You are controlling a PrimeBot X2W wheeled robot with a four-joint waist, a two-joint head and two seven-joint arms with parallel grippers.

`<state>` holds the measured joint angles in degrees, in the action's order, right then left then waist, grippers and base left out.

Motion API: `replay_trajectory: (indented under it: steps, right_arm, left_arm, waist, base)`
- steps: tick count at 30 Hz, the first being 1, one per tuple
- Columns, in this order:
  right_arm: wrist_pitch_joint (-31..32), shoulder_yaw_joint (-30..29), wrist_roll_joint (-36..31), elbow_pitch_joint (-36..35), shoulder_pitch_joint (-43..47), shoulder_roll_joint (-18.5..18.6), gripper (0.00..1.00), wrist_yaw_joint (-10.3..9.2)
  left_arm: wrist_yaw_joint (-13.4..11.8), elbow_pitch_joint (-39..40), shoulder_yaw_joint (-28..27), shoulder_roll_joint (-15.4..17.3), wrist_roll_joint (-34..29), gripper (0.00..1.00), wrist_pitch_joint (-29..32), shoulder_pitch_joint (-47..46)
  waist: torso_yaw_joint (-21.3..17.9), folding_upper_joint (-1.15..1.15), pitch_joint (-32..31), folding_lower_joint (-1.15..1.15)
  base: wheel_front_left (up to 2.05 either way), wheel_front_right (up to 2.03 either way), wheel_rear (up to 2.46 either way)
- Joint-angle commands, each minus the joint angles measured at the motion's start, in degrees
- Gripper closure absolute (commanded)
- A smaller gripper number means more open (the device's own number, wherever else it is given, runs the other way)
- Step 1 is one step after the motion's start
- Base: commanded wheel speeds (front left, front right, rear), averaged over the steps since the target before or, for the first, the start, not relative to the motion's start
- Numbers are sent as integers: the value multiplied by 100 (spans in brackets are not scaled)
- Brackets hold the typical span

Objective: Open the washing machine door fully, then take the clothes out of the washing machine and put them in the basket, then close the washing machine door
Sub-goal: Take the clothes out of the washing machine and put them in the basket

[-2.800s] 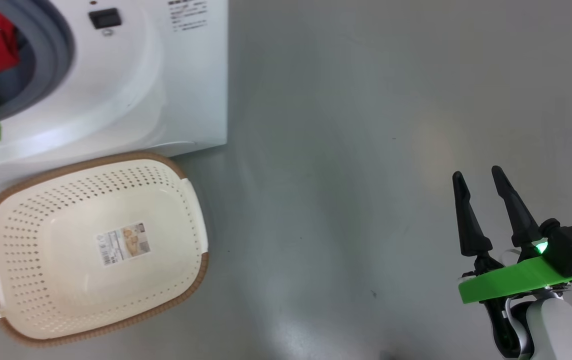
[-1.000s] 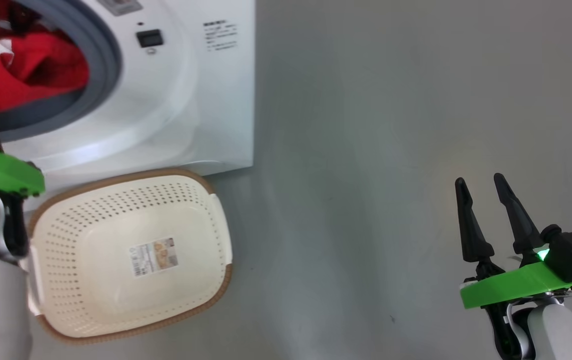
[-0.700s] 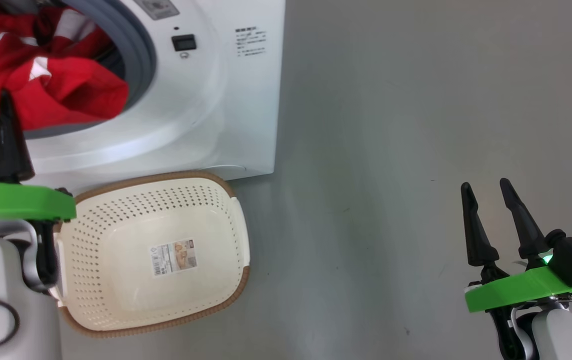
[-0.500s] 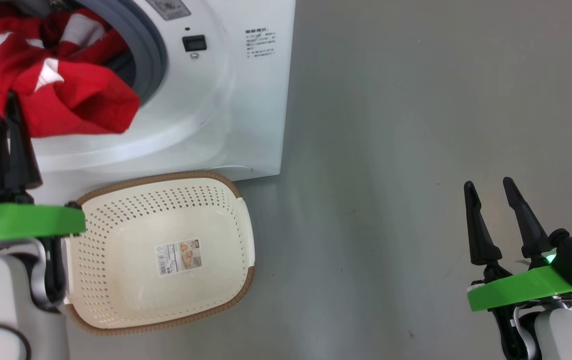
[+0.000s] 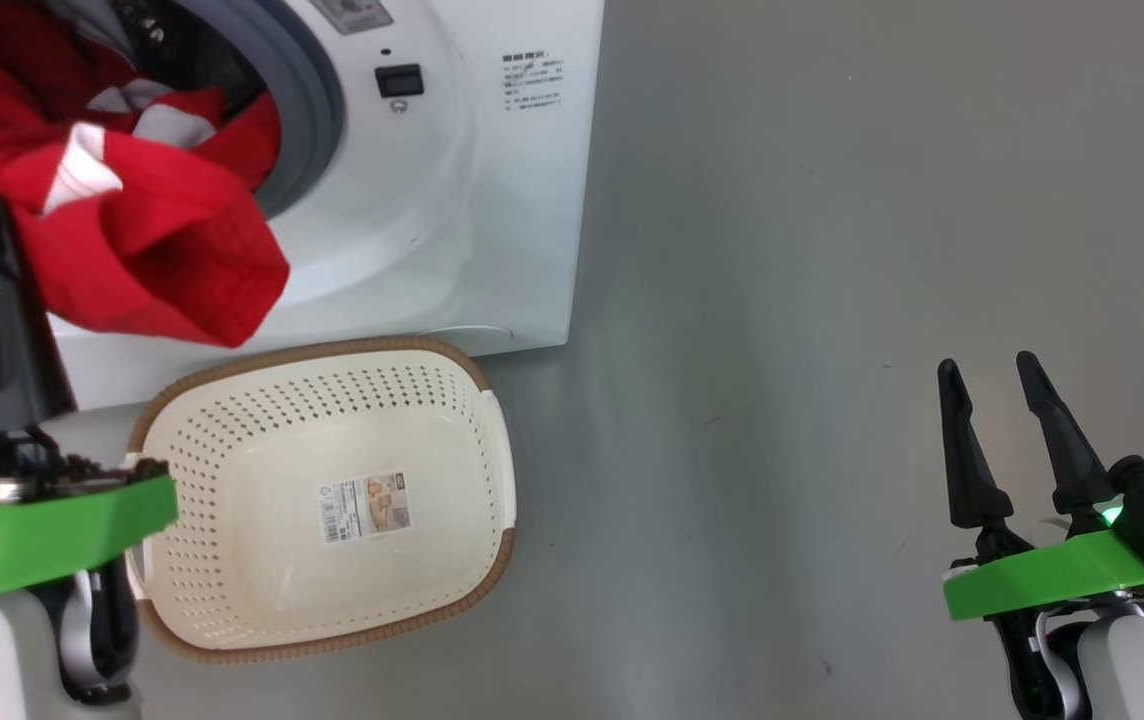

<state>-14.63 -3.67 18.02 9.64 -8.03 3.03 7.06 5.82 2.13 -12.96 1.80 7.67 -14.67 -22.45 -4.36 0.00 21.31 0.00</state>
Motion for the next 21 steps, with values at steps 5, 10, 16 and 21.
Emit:
replay_trajectory:
  steps: [5,10,16,21]
  right_arm:
    - [-37,146,-19,-138,39,61,0,43]
    - [-37,207,-16,-138,3,55,0,43]
    - [-37,261,12,-138,-45,31,0,43]
    - [-37,270,26,-172,-142,18,0,43]
  left_arm:
    - [-166,-29,-24,110,125,100,-32,236]
    - [-225,-558,108,109,159,100,-32,397]
    - [-237,-1655,394,109,279,100,-32,494]
    - [-161,-2465,472,109,291,100,-32,275]
  waist:
    - [-12,0,26,0]
    - [-65,0,70,0]
    - [-133,0,244,0]
    - [-182,0,468,0]
  base:
    - [0,0,0]
    - [0,0,0]
    - [0,0,0]
    - [0,0,0]
